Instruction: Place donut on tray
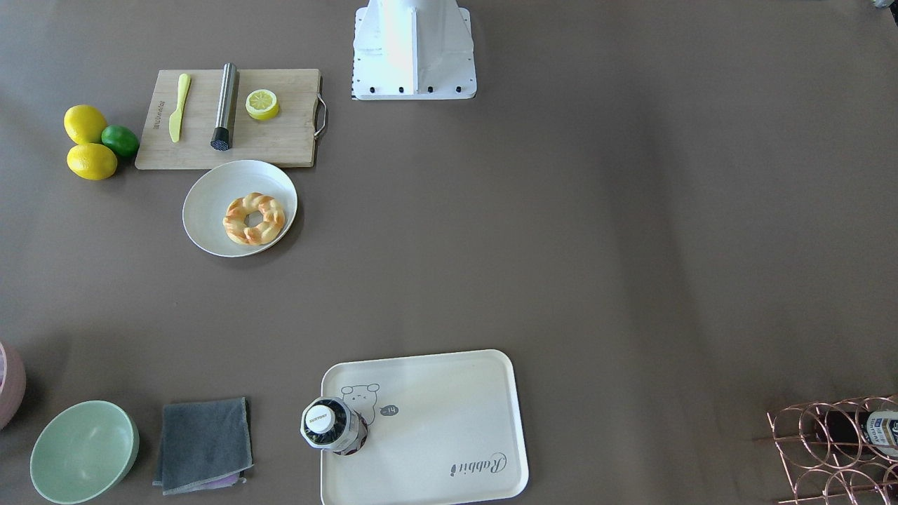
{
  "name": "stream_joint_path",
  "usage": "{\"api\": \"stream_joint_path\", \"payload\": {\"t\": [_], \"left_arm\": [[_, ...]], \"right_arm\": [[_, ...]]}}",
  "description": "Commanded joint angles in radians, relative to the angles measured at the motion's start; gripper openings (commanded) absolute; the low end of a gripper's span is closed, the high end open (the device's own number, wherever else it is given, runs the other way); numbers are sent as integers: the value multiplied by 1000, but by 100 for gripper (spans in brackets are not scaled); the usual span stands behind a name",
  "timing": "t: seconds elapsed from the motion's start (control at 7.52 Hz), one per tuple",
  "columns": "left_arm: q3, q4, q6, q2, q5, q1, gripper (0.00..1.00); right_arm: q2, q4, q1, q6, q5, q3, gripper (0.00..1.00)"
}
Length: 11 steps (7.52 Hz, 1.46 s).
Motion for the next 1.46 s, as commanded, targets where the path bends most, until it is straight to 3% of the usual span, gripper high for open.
{"api": "stream_joint_path", "payload": {"t": [0.0,1.06,1.33], "left_arm": [[16,-64,-2,1,2,-1,98],[7,-69,-8,-5,0,-2,98],[-4,-78,-8,-10,-1,-2,98]], "right_arm": [[-5,0,0,-1,1,0,100],[-5,0,0,0,-4,5,100],[6,9,-2,28,-24,64,100]]}}
